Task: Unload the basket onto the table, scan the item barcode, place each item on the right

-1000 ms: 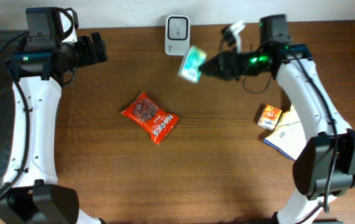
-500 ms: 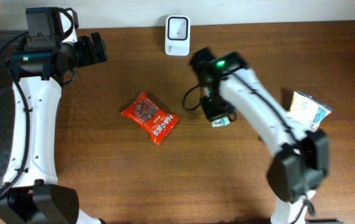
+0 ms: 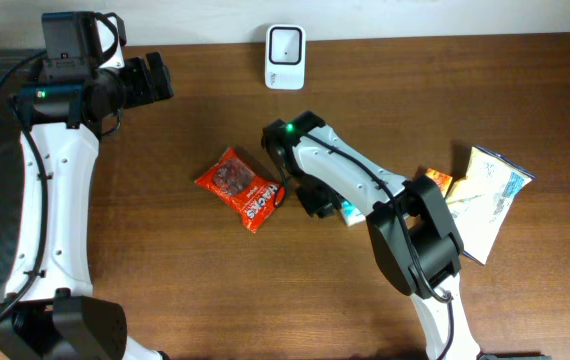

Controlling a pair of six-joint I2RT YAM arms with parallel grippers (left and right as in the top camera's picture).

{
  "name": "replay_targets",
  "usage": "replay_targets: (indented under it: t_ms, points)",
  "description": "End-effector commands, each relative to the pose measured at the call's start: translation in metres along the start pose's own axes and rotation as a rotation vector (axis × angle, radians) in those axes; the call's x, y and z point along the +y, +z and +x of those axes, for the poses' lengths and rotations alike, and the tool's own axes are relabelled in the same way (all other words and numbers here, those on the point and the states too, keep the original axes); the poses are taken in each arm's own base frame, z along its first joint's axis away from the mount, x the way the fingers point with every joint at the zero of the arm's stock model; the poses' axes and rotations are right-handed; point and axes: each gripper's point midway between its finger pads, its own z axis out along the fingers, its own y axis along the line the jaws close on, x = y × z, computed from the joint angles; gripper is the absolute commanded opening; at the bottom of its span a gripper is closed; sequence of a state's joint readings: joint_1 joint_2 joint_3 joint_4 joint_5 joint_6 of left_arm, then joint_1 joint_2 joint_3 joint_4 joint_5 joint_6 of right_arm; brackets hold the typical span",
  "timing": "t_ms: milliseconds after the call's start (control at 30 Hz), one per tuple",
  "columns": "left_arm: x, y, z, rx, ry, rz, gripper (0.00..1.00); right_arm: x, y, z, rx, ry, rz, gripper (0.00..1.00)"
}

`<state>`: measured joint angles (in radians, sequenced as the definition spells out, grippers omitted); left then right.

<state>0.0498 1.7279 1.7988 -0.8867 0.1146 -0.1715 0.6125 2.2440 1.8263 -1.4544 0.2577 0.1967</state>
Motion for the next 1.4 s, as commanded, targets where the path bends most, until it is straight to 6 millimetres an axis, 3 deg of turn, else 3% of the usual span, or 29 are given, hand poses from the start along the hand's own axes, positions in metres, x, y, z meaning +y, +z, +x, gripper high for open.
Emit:
replay_targets:
  t_ms: [0,100,167,467,667,900,1067,1367]
  points:
    - [0.000,0.002,0.000,0.001,0.017,-0.003,0.99,0.026,-0.040,-0.014,-0.095,-0.056,-0.194,0.39]
    - [0.000,0.002,0.000,0.001,0.017,-0.003,0.99,0.028,-0.064,-0.026,-0.163,-0.063,-0.255,0.40]
    - [0.000,0.002,0.000,0.001,0.017,-0.003,0.99,0.018,-0.066,-0.030,-0.177,-0.042,-0.251,0.43]
    - [0.000,0.002,0.000,0.001,0.017,-0.003,0.99,-0.015,-0.025,-0.011,-0.056,0.030,-0.060,0.43]
    - [0.000,0.002,0.000,0.001,0.017,-0.003,0.99,-0.017,0.002,-0.003,-0.013,0.024,-0.009,0.43]
    - [0.000,0.002,0.000,0.001,0.017,-0.004,0.99,-0.013,0.015,-0.009,-0.034,0.029,-0.004,0.42]
    - [0.000,0.002,0.000,0.001,0.017,-0.003,0.99,-0.014,0.016,-0.013,-0.051,0.034,0.000,0.29]
    - [0.000,0.002,0.000,0.001,0.017,-0.004,0.99,-0.016,0.026,-0.013,-0.049,0.033,0.030,0.27]
